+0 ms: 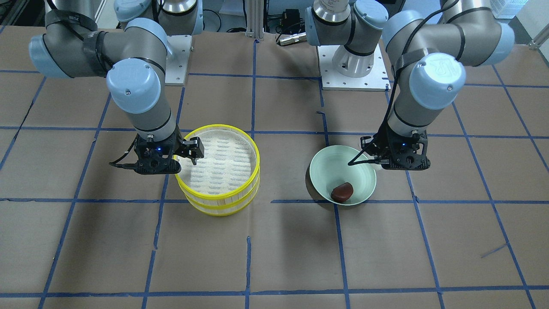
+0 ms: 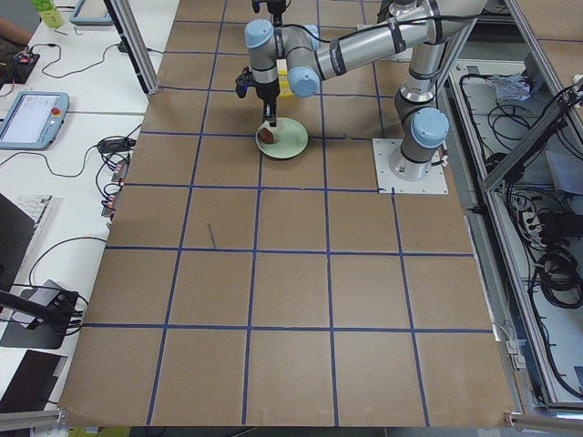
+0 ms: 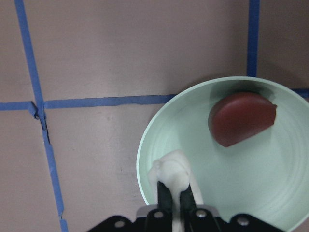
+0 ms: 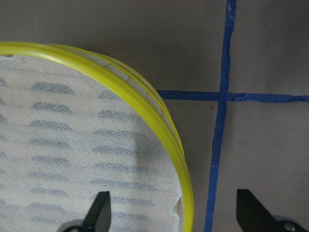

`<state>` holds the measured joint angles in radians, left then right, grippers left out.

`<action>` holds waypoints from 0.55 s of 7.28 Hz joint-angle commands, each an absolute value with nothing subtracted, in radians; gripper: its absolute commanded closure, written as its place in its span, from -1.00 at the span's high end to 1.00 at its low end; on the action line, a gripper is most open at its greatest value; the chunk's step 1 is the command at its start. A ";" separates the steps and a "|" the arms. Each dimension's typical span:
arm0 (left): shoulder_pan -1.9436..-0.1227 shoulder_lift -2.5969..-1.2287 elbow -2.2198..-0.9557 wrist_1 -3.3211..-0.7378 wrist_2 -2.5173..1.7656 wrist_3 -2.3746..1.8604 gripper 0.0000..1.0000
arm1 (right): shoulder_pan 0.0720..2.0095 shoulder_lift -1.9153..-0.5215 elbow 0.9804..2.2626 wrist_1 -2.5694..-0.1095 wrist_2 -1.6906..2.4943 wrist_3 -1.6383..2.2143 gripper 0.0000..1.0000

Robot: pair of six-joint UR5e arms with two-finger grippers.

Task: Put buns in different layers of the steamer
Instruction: 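Lift the white bun with the left gripper while the right lifts the top tier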

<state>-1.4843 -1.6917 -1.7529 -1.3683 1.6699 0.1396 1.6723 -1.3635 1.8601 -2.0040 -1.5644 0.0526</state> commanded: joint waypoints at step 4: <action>-1.620 -1.609 -1.598 -1.552 1.559 0.028 -0.91 | 1.644 -1.364 1.876 -1.997 -1.566 0.040 -0.94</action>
<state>-1.5891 -1.6168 -1.6013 -1.5512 1.5918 0.0488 1.6536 -1.3630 1.8742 -1.9993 -1.5665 0.0440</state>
